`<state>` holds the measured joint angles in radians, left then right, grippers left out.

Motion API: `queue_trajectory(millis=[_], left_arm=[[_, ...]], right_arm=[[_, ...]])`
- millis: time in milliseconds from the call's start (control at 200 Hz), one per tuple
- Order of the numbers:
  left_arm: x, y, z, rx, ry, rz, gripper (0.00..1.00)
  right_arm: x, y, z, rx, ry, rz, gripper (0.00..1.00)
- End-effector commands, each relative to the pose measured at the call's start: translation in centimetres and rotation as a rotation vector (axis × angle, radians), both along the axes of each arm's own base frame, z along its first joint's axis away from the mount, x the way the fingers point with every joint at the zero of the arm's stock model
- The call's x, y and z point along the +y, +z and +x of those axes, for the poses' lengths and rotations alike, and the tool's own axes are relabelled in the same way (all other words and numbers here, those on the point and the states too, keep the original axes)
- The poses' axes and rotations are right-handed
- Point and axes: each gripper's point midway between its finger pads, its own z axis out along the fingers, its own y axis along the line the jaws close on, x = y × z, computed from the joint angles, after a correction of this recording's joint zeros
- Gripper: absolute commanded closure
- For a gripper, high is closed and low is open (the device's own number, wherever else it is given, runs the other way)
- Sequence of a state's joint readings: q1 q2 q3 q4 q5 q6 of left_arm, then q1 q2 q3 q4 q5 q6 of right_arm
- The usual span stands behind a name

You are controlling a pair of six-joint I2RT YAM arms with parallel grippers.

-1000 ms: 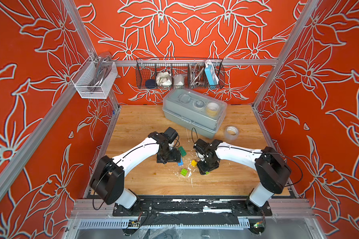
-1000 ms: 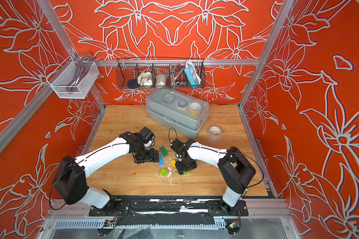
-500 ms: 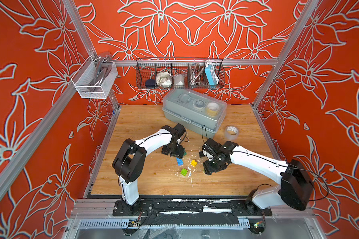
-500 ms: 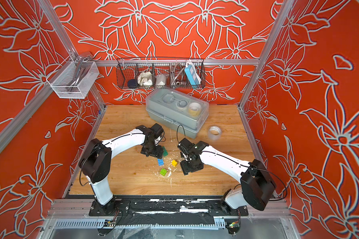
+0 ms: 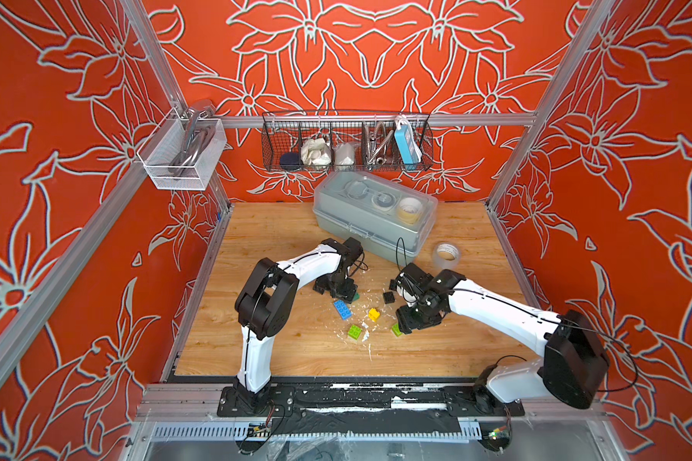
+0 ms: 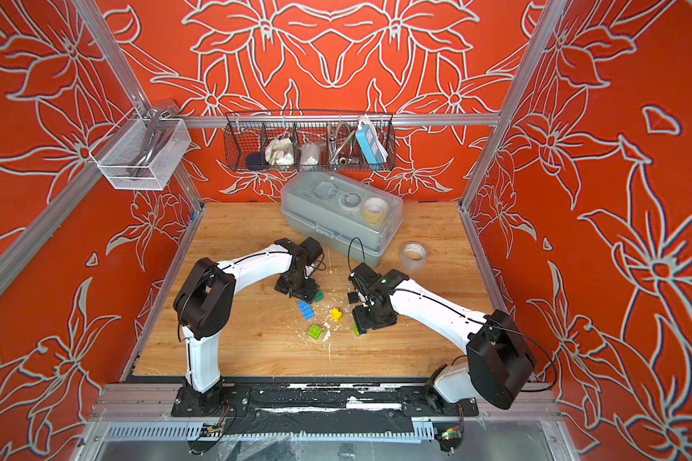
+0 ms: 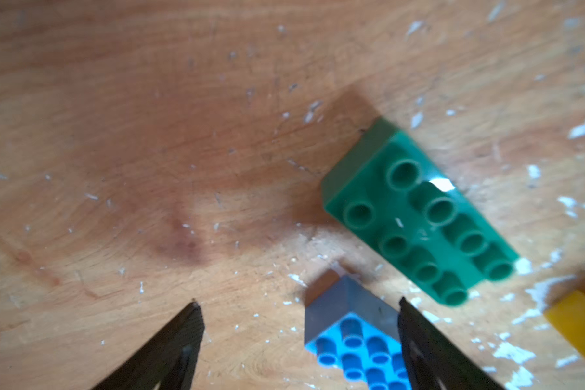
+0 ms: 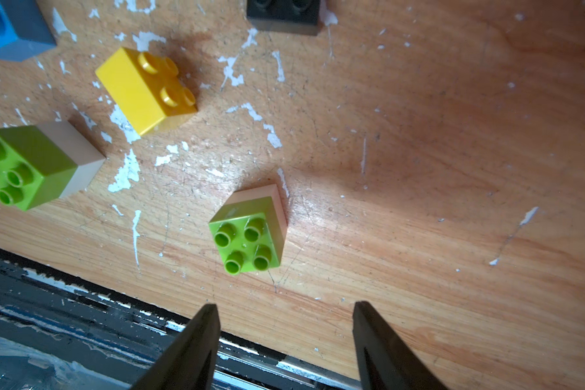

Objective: Assemble a giraffe with lego
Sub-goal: Adjust the lego brick at the center of the board.

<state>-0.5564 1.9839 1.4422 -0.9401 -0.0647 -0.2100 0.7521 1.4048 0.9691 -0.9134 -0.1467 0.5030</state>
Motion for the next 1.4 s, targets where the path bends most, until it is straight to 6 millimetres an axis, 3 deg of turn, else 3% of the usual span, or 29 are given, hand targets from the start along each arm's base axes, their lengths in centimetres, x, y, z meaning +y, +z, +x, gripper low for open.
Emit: queue_trajectory(millis=[0, 240, 445, 606, 761, 916, 1241, 1396], left_arm=[[1.6, -0.3, -0.5, 0.002, 0.026, 0.076, 0.11], [2.7, -0.2, -3.6, 0.030, 0.060, 0.049, 0.12], [2.0, 2.7, -3.8, -0.039, 0.053, -0.045, 0.13], [0.7, 4.4, -5.2, -0.019, 0.011, -0.148, 0.11], [0.4, 3.5, -7.3, 0.061, -0.087, -0.137, 0.11], [0.2, 2.7, -8.1, 0.105, -0.121, -0.106, 0.10], [0.6, 1.0, -8.5, 0.158, -0.136, -0.017, 0.10], [0.7, 0.4, -7.8, 0.137, -0.120, 0.009, 0.12]], right_arm=[[-1.1, 0.2, -0.2, -0.003, -0.002, -0.019, 0.33], [-1.5, 0.1, 0.4, 0.000, -0.011, -0.007, 0.33], [-1.1, 0.0, 1.1, 0.006, 0.006, 0.000, 0.33], [-0.9, 0.4, 1.1, 0.003, 0.007, 0.015, 0.29], [-0.9, 0.5, 0.8, -0.001, -0.003, 0.035, 0.25], [-1.1, 0.6, 0.8, -0.001, -0.006, 0.037, 0.25], [-1.7, 0.7, 0.9, -0.001, -0.012, 0.034, 0.25], [-1.9, 0.6, 0.9, 0.001, -0.021, 0.036, 0.25]])
